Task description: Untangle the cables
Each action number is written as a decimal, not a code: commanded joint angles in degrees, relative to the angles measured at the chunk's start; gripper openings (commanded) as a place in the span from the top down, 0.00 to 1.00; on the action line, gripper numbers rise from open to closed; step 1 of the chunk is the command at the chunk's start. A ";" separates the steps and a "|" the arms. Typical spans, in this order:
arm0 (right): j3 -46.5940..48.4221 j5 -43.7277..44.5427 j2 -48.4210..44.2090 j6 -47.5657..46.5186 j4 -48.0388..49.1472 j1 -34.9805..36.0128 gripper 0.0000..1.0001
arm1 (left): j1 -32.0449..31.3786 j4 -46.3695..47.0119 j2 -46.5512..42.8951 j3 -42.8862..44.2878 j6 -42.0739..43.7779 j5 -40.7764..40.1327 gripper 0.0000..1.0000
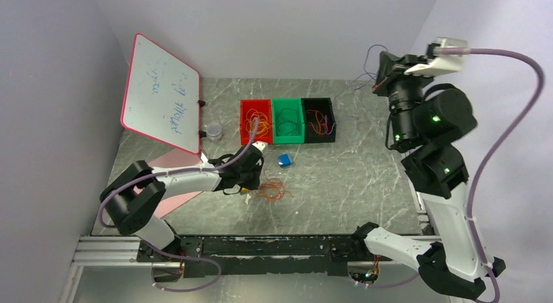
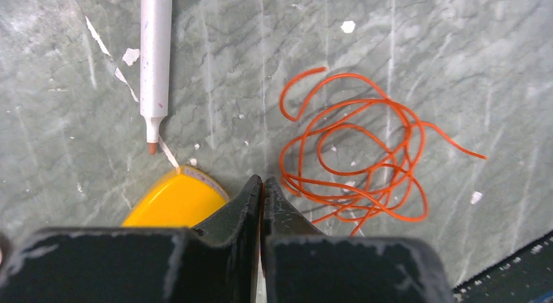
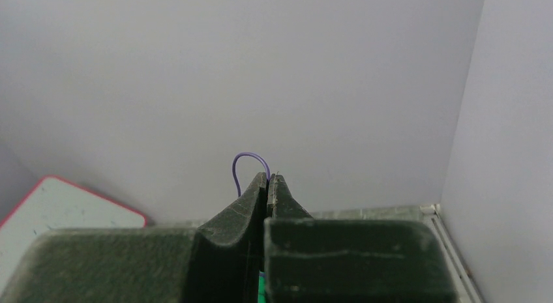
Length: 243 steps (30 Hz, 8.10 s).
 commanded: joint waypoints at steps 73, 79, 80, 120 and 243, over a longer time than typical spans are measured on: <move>-9.30 -34.10 53.85 12.12 5.55 -10.27 1.00 | -0.58 0.19 -11.76 -3.64 -0.32 2.19 0.93; -5.36 -34.08 60.62 10.83 2.71 -9.79 1.00 | -0.59 -0.57 -12.53 -3.21 -0.31 1.94 0.93; -5.04 -33.72 61.47 10.67 2.50 -9.63 1.00 | -0.63 -0.62 -12.64 -3.22 -0.38 1.89 0.93; -30.35 -38.50 25.20 16.94 -0.11 -8.96 0.45 | -0.69 -1.28 -12.25 -0.35 0.21 1.68 0.93; -64.84 -6.94 -17.95 28.80 18.15 16.76 0.36 | -0.41 -27.73 -21.57 58.02 6.01 -1.51 0.93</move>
